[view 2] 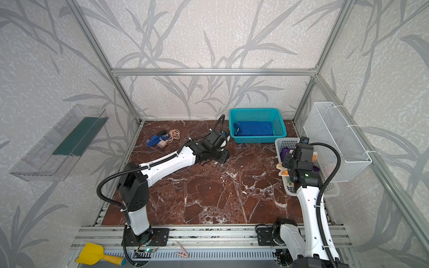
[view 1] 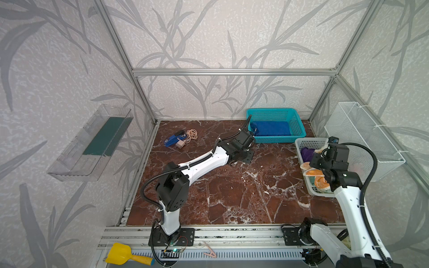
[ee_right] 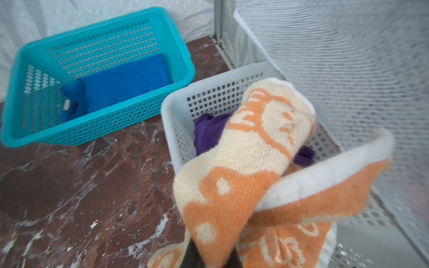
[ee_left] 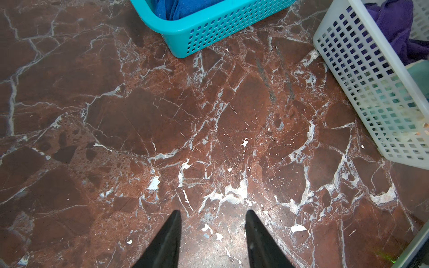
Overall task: Fold and stack the towels
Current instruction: 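Lift the bunny-print towel out and carry it to the table center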
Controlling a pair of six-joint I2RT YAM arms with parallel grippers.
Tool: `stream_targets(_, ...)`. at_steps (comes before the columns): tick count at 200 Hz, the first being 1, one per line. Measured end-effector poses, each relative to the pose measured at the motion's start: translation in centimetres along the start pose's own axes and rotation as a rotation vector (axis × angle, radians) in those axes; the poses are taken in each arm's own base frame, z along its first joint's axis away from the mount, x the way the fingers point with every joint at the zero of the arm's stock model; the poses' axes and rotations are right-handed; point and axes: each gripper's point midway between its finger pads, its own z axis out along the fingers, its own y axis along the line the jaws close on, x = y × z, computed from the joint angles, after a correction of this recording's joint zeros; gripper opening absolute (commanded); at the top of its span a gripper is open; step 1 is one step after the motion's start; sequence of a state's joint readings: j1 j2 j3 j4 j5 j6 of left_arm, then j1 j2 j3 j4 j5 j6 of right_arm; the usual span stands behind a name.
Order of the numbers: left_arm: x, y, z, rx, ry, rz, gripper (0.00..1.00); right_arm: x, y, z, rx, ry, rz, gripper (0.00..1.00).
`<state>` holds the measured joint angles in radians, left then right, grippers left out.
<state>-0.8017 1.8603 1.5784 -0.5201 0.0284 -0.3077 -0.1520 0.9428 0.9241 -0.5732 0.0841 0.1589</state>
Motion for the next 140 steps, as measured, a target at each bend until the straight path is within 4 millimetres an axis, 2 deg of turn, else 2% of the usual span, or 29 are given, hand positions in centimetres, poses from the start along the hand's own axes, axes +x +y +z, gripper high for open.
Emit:
stream_targets(29, 0.2, 0.4, -0.1, -0.002, -0.014, -0.020, 0.47, -0.5, 4.7, -0.2, -0.188, 0.057, -0.070, 0.03)
stream_targets(69, 0.5, 2.3, -0.4, -0.003, -0.029, -0.090, 0.48, -1.9, 12.0, -2.0, -0.385, 0.077, -0.200, 0.05)
stream_targets(95, -0.2, 4.5, -0.8, -0.015, -0.050, -0.143, 0.48, -2.2, 14.1, -2.0, -0.415, 0.095, -0.240, 0.01)
stream_targets(116, -0.9, 6.4, -1.7, -0.034, -0.081, -0.179, 0.48, -1.2, 16.1, -1.6, -0.429, 0.138, -0.287, 0.02)
stream_targets(132, -1.1, 8.1, -3.1, -0.054, -0.110, -0.218, 0.48, 0.3, 20.1, -2.2, -0.498, 0.176, -0.376, 0.10)
stream_targets(136, -1.1, 8.7, -3.5, -0.062, -0.118, -0.231, 0.48, 0.8, 21.3, -2.4, -0.522, 0.188, -0.400, 0.17)
stream_targets(140, -1.1, 9.2, -3.9, -0.068, -0.125, -0.241, 0.48, 1.3, 22.6, -2.6, -0.544, 0.201, -0.420, 0.29)
